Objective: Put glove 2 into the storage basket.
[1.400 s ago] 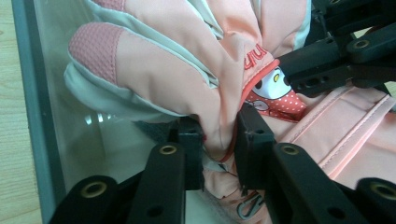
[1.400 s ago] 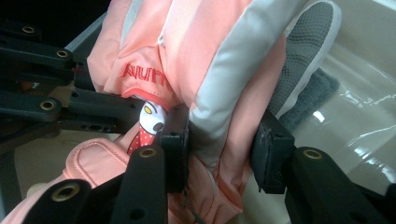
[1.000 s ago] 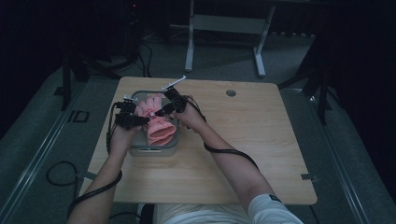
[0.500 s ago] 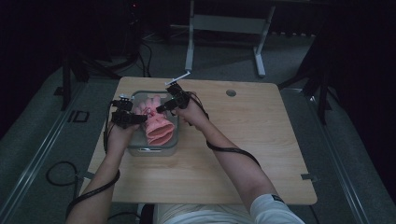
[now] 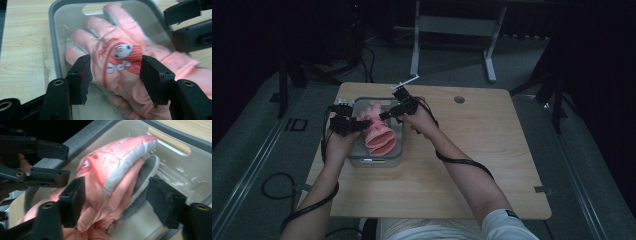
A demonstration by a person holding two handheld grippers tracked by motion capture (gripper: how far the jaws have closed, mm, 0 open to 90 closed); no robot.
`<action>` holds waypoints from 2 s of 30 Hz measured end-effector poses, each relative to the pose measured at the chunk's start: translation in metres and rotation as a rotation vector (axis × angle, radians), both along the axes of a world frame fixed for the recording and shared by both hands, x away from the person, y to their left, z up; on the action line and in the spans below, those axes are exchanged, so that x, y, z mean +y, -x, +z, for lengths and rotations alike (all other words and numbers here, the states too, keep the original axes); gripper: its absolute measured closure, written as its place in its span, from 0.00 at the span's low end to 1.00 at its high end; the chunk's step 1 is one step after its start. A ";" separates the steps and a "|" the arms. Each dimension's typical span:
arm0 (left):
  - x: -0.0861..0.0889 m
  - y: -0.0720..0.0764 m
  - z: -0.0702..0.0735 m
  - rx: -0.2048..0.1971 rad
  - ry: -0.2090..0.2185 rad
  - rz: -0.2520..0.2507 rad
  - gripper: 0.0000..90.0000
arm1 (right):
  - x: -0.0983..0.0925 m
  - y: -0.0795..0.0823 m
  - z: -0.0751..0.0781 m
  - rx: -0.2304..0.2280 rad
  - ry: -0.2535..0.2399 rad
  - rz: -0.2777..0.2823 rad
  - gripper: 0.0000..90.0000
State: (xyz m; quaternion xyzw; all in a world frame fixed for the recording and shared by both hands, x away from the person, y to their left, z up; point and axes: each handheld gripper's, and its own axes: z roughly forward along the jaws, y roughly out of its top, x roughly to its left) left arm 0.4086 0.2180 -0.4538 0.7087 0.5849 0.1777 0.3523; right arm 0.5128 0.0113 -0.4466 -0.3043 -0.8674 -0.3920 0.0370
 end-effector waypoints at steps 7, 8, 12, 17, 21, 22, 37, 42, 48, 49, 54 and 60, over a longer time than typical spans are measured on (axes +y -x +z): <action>-0.005 0.005 0.009 -0.046 0.041 -0.050 0.27 | -0.007 0.002 0.001 -0.011 -0.026 -0.003 0.27; -0.006 0.005 0.010 -0.058 0.035 -0.051 0.23 | -0.008 0.002 0.001 -0.019 -0.021 -0.005 0.27; -0.009 0.006 0.013 -0.083 0.044 -0.063 0.15 | -0.016 0.001 0.000 -0.023 -0.018 -0.014 0.25; -0.014 0.007 0.016 -0.120 0.075 -0.087 0.04 | -0.027 0.001 0.001 -0.035 -0.017 -0.010 0.23; -0.020 0.008 0.019 -0.131 0.083 -0.122 0.01 | -0.039 0.002 0.002 -0.043 -0.016 -0.015 0.23; -0.023 0.008 0.020 -0.130 0.075 -0.131 0.01 | -0.043 0.002 0.002 -0.046 -0.016 -0.019 0.23; -0.076 0.018 0.035 -0.159 0.013 -0.303 0.02 | -0.083 0.008 0.002 -0.088 -0.004 -0.034 0.20; -0.088 0.022 0.040 -0.179 0.062 -0.360 0.02 | -0.095 0.011 0.004 -0.107 -0.003 -0.036 0.19; -0.108 0.028 0.039 -0.196 0.058 -0.436 0.02 | -0.108 0.015 0.002 -0.120 -0.006 -0.039 0.19; -0.112 0.030 0.038 -0.194 0.052 -0.447 0.02 | -0.111 0.017 0.002 -0.121 -0.006 -0.039 0.19; -0.128 0.037 0.033 -0.181 0.025 -0.490 0.02 | -0.120 0.022 -0.004 -0.129 0.006 -0.043 0.19; -0.147 0.046 0.024 -0.174 -0.004 -0.527 0.02 | -0.128 0.025 -0.018 -0.131 0.040 -0.073 0.19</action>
